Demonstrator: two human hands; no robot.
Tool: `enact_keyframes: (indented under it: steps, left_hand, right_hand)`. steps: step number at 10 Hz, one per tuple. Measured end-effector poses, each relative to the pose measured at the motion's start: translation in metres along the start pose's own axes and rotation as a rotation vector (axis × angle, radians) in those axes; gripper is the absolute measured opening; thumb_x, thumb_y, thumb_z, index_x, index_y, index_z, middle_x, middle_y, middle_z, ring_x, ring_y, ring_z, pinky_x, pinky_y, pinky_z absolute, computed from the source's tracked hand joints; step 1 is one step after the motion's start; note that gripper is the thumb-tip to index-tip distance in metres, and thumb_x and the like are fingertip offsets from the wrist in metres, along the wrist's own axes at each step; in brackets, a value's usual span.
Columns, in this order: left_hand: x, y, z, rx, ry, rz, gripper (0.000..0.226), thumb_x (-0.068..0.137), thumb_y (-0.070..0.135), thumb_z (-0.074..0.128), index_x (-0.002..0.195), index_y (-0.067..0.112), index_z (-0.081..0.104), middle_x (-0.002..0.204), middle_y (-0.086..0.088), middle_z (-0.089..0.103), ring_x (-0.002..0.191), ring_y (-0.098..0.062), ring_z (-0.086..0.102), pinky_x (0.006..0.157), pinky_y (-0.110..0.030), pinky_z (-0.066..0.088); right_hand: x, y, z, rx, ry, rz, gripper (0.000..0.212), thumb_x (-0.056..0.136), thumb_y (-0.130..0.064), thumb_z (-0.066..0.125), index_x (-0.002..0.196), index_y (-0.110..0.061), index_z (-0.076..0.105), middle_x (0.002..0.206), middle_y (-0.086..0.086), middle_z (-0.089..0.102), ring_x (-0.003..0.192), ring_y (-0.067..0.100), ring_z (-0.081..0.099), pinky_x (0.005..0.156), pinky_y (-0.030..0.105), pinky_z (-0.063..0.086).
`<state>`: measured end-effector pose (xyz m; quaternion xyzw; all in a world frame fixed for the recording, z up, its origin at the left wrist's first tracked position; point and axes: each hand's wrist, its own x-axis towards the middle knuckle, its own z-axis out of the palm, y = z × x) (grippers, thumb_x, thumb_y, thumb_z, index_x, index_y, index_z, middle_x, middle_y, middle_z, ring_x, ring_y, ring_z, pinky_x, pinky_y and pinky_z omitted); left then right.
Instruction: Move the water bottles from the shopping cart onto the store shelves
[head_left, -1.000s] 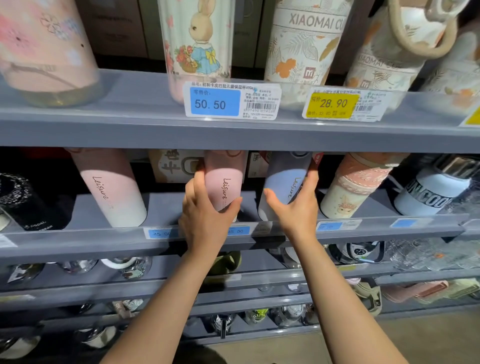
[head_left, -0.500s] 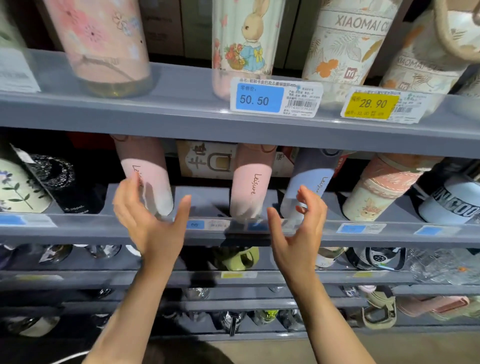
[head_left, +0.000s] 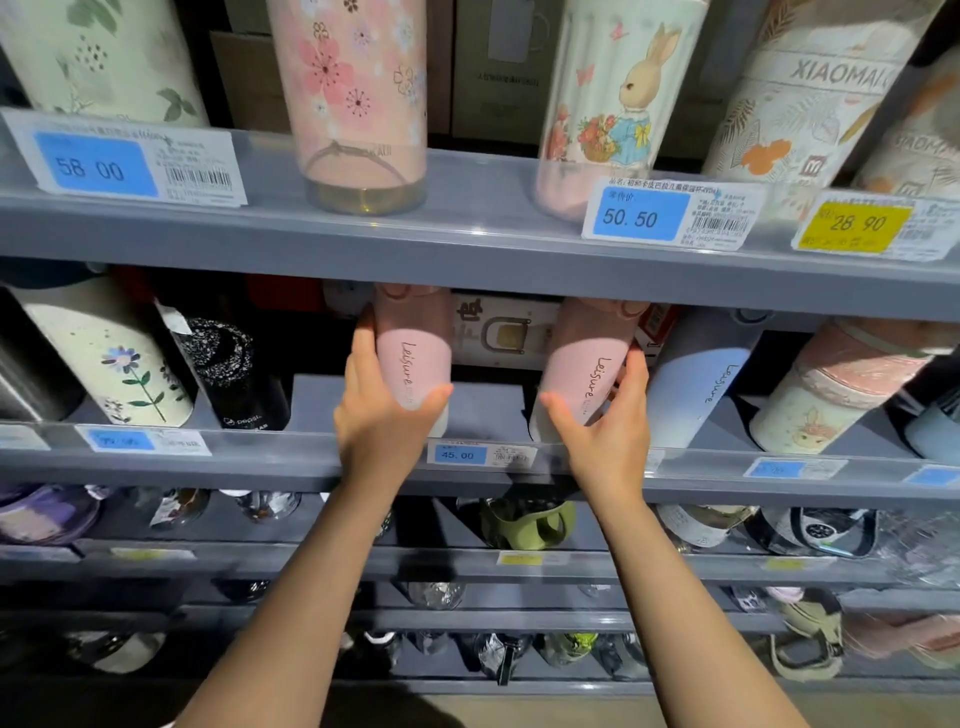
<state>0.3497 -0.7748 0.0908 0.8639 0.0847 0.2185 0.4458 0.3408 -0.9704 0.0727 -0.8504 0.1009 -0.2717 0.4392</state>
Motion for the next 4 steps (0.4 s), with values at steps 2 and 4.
enact_keyframes:
  steps: [2, 4]
  left_hand:
    - [-0.020, 0.028, 0.025, -0.023, -0.045, 0.075, 0.097, 0.068, 0.028, 0.084, 0.146, 0.012, 0.029, 0.135, -0.012, 0.051, 0.106, -0.044, 0.056, 0.083, -0.046, 0.046]
    - [-0.021, 0.029, 0.029, -0.054, -0.077, 0.056, 0.095, 0.068, 0.033, 0.084, 0.144, 0.014, 0.030, 0.133, -0.013, 0.051, 0.103, -0.042, 0.058, 0.078, -0.046, 0.050]
  right_hand:
    - [0.004, 0.005, -0.006, -0.035, 0.046, 0.006, 0.089, 0.073, -0.036, 0.079, 0.142, -0.014, 0.027, 0.136, 0.006, 0.048, 0.121, 0.028, 0.050, 0.093, 0.051, 0.047]
    - [0.001, 0.001, -0.009, -0.056, 0.037, 0.014, 0.094, 0.077, -0.035, 0.077, 0.149, -0.013, 0.021, 0.144, 0.007, 0.044, 0.128, 0.027, 0.045, 0.098, 0.047, 0.044]
